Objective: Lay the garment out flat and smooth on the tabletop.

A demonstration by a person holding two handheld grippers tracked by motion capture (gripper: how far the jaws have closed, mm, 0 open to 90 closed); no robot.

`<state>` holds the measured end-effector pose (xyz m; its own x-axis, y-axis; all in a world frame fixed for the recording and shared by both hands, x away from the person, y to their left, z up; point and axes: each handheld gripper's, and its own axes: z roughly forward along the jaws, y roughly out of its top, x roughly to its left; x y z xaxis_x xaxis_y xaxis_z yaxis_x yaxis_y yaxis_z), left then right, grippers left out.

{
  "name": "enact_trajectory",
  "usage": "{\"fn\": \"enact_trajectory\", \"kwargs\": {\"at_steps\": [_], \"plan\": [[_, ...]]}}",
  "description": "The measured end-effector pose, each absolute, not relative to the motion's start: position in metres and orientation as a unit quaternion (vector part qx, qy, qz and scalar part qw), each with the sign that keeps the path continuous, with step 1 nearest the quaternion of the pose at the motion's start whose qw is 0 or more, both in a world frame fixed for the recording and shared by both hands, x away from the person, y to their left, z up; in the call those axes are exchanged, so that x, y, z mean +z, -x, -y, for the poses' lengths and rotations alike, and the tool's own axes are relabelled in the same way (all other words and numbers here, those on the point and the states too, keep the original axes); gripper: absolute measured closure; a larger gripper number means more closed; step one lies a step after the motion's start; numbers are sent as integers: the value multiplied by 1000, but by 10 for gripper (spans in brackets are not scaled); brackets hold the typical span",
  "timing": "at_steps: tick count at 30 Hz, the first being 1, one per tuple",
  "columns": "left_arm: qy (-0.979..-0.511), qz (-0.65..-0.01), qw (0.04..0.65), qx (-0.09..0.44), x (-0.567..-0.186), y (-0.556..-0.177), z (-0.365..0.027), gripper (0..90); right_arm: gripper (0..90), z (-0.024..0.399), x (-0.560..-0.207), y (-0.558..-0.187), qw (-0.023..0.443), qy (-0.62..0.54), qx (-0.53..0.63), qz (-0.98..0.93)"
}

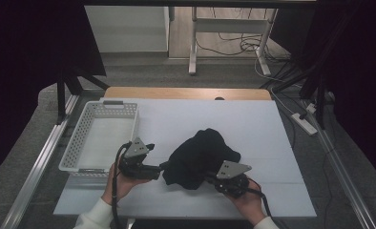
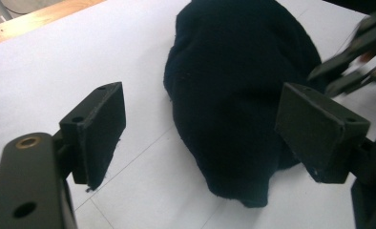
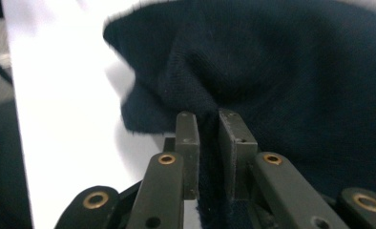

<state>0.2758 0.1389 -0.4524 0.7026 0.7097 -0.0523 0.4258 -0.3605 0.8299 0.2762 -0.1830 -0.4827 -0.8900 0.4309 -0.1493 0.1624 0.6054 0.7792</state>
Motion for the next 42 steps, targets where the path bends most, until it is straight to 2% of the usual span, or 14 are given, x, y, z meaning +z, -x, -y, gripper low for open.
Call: {"fn": "enact_trajectory", "kwargs": {"at_steps": [5,10,21,30,38,42], "plan": [[-812,-348,441,158,-454,-276,-136,182,800,199,-450,-274,191,-175,462,-848],[-816,-345,437,155,-456,-276,-132,182,801,211,-438,-280,209,-189,468,-838],[-837,-325,419,134,-469,-275,-112,184,799,225,-441,-292,208,-211,471,-831],[-862,-297,400,96,-485,-266,-83,181,798,227,-447,-295,202,-215,463,-836],[-884,-273,368,99,-497,-259,-57,163,796,227,-450,-295,198,-218,462,-837],[-887,-281,352,101,-506,-261,-50,225,796,227,-450,-296,197,-217,461,-838]]}}
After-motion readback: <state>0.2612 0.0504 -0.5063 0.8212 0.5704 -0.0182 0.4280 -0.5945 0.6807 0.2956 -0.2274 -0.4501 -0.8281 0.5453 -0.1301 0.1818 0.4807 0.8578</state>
